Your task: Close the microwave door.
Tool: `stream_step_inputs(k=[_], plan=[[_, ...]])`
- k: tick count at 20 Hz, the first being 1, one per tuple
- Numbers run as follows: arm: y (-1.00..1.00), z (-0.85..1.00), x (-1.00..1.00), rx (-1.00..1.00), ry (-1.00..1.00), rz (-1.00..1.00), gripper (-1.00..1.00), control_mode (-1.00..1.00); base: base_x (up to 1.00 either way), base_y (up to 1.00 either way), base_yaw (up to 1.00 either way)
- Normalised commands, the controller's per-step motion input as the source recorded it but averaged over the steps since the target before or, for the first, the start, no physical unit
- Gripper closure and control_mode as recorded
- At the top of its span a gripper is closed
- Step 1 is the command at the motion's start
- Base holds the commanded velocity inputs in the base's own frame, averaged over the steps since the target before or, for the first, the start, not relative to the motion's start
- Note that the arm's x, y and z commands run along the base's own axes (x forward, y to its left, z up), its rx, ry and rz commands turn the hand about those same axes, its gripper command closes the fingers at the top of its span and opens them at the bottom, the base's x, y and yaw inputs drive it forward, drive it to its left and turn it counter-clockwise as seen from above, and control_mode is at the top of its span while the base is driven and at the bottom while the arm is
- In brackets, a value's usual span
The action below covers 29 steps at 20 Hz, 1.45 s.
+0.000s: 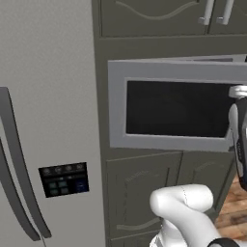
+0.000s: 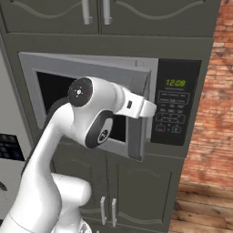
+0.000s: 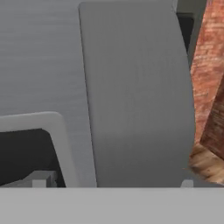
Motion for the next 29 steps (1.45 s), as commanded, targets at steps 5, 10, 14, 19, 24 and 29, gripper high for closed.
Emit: stream_step_inputs(k=[5, 10, 14, 19, 24, 29], plan=[[0.00, -0.01, 1.00, 0.09, -0.08, 0.06, -1.00, -1.00, 0.00, 0.00, 0.00], [0.00, 0.00, 0.97, 0.07, -0.04, 0.05, -1.00, -1.00, 0.00, 0.00, 0.00], [0.00, 0.00, 0.94, 0.06, -0.02, 0.04, -1.00, -1.00, 0.00, 0.00, 0.00], [0.00, 0.00, 0.47, 0.04, 0.00, 0.03, -1.00, -1.00, 0.00, 0.00, 0.00], [0.00, 0.00, 0.43, 0.02, 0.00, 0.00, -1.00, -1.00, 0.00, 0.00, 0.00], [0.00, 0.00, 0.00, 0.00, 0.00, 0.00, -1.00, -1.00, 0.00, 0.00, 0.00]])
